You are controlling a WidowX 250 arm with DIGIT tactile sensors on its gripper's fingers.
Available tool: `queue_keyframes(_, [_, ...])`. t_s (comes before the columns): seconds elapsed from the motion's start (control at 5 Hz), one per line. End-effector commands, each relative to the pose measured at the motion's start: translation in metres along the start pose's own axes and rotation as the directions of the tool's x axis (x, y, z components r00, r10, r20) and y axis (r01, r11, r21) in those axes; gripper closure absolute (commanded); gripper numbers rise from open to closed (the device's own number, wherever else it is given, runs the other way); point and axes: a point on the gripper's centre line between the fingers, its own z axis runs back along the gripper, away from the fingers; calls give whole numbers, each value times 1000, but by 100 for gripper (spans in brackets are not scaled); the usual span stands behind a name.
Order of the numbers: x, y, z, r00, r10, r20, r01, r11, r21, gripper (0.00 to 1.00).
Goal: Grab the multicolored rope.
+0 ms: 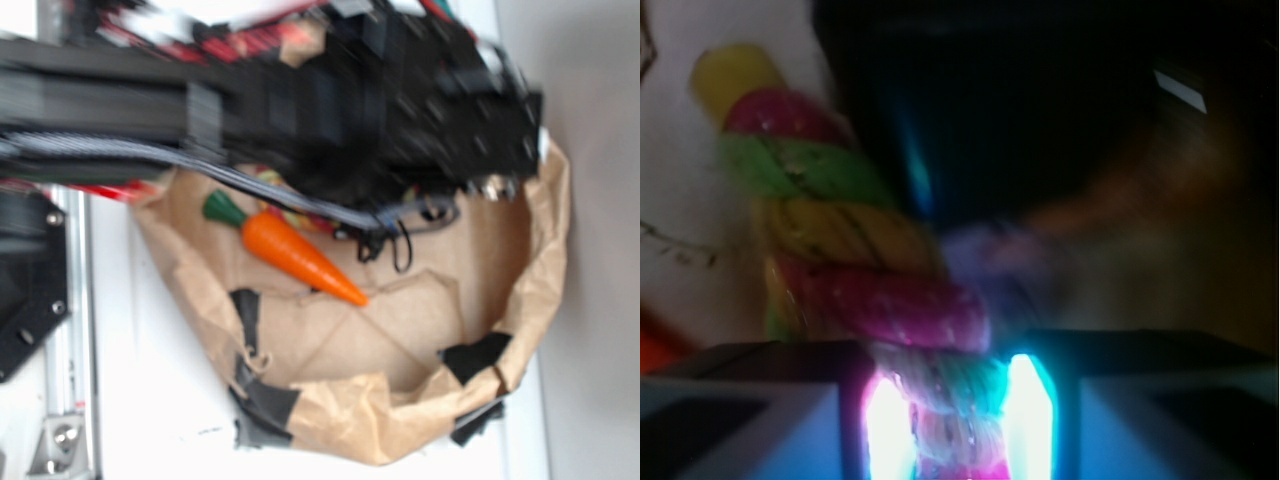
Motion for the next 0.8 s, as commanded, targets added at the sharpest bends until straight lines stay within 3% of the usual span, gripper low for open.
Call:
queue_keyframes(0.0, [-43, -22, 83, 907, 419, -41, -417, 882, -218, 100])
queue_keyframes(0.4, [-35, -43, 98, 916, 401, -4, -391, 894, -220, 100])
queue_keyframes(0.6, [-23, -50, 90, 919, 394, 20, -384, 905, -181, 100])
